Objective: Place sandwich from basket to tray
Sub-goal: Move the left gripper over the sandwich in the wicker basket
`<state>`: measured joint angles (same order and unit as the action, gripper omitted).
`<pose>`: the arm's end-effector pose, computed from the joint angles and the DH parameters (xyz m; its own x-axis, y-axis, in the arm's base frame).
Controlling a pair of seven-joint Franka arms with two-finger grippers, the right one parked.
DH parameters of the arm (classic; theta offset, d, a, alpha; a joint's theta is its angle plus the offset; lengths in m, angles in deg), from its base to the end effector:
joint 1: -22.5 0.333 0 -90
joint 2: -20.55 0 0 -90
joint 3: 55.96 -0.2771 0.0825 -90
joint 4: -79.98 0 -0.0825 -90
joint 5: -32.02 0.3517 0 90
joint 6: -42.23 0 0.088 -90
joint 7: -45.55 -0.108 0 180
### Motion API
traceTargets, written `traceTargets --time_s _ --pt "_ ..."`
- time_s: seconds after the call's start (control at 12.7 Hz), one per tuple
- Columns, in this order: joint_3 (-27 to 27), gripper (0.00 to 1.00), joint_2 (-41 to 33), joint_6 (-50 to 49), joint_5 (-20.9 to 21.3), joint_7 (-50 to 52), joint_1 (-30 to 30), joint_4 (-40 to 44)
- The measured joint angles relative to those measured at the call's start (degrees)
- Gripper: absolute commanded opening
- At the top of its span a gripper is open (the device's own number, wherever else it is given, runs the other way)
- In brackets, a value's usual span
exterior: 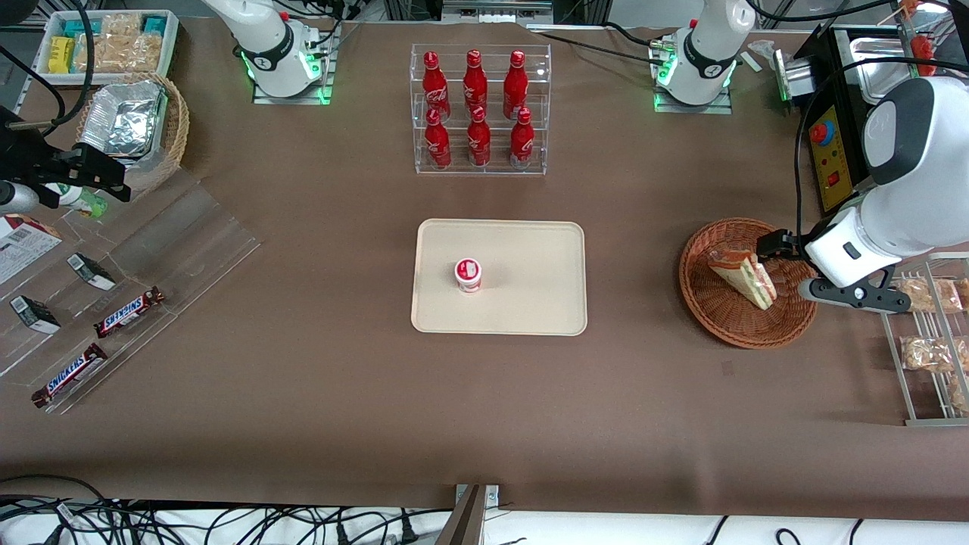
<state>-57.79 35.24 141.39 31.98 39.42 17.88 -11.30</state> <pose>0.5847 -0.0301 0.4451 0.9808 -0.1547 -0.1186 -0.1551 -0.9879 0.0053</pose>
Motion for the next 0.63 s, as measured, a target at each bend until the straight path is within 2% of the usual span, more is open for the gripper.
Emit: traceTargets --time_s 0.63 --pt "-0.6 1.0 0.0 -0.1 0.0 0.0 0.5 1.5"
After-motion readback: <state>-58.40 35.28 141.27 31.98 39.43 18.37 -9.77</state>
